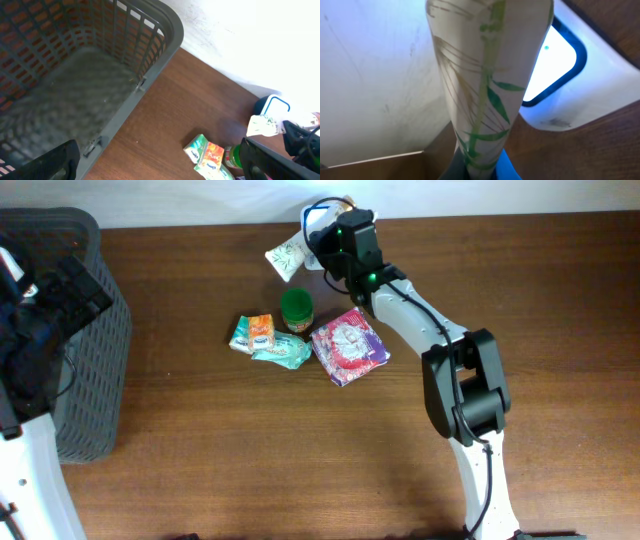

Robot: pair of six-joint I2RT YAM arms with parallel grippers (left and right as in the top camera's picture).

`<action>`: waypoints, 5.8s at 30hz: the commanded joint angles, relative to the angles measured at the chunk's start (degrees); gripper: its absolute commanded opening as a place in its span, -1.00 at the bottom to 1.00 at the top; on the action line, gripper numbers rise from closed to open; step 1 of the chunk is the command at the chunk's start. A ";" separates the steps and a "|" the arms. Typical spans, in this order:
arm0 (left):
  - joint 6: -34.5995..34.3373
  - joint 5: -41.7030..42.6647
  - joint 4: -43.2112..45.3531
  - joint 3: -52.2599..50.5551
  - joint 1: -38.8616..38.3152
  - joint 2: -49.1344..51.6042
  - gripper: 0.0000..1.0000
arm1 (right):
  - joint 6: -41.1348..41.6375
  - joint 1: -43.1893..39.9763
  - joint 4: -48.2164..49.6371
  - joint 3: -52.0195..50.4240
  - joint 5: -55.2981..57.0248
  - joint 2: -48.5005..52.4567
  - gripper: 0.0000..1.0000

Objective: Scan the item barcode
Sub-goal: 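Lift the white tube and hold it in front of the scanner, then carry the white tube to the far right and release it, then move the right gripper to the red-purple package and grasp it, then lift the red-purple package up to the scanner, then lower the package onto the table right of center and release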

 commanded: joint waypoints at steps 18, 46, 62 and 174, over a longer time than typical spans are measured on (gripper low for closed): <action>-0.33 -0.66 0.11 0.07 0.37 -0.07 0.98 | -52.65 -29.27 -35.71 4.92 -4.83 -17.33 -0.92; -0.33 -0.66 0.11 0.07 0.37 -0.07 0.98 | -86.38 -57.22 -49.29 5.07 -12.11 -14.27 0.36; -0.33 -0.66 0.11 0.07 0.37 -0.07 0.98 | -71.56 -16.94 -67.87 -2.71 -17.03 -11.72 0.98; -0.33 -0.66 0.09 0.07 0.37 -0.07 0.99 | -63.89 -9.73 -51.78 17.14 -28.57 -14.47 -0.92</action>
